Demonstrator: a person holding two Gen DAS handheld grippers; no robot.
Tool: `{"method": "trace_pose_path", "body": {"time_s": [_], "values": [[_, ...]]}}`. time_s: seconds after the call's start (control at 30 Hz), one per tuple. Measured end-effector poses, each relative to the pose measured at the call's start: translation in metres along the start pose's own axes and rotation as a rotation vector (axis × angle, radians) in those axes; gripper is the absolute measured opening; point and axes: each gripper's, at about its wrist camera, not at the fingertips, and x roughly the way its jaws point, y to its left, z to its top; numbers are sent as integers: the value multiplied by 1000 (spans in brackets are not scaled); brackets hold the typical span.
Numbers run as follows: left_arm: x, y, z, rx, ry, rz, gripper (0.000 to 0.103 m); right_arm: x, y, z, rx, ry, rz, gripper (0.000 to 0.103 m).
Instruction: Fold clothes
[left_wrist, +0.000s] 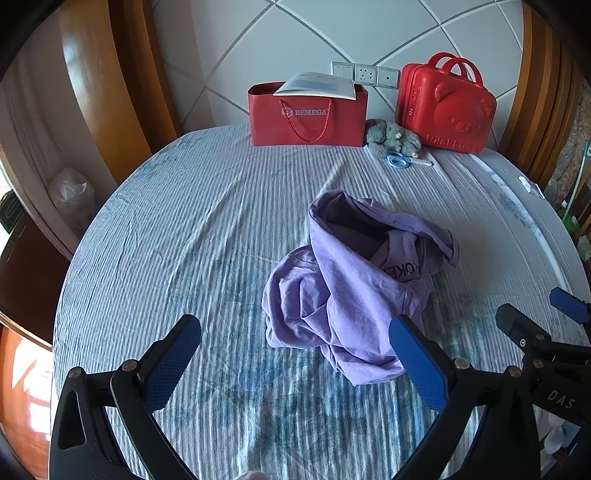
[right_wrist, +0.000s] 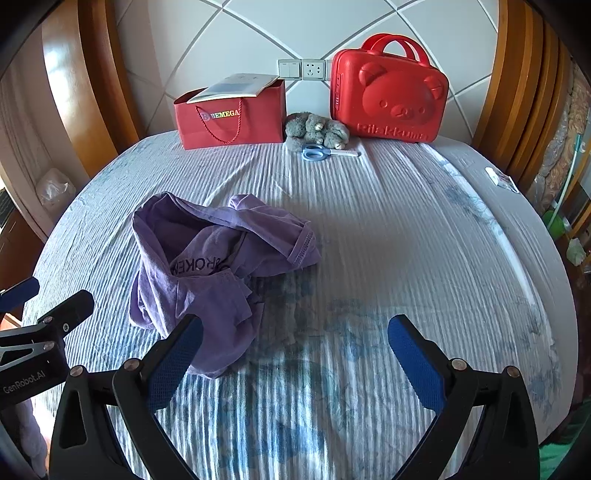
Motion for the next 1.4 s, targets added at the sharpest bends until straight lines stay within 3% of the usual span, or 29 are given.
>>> {"method": "trace_pose_path", "body": {"time_s": [1.4], "values": [[18,17,0,-4,38,1,101,4,11,6,-39,4,-14,99]]}}
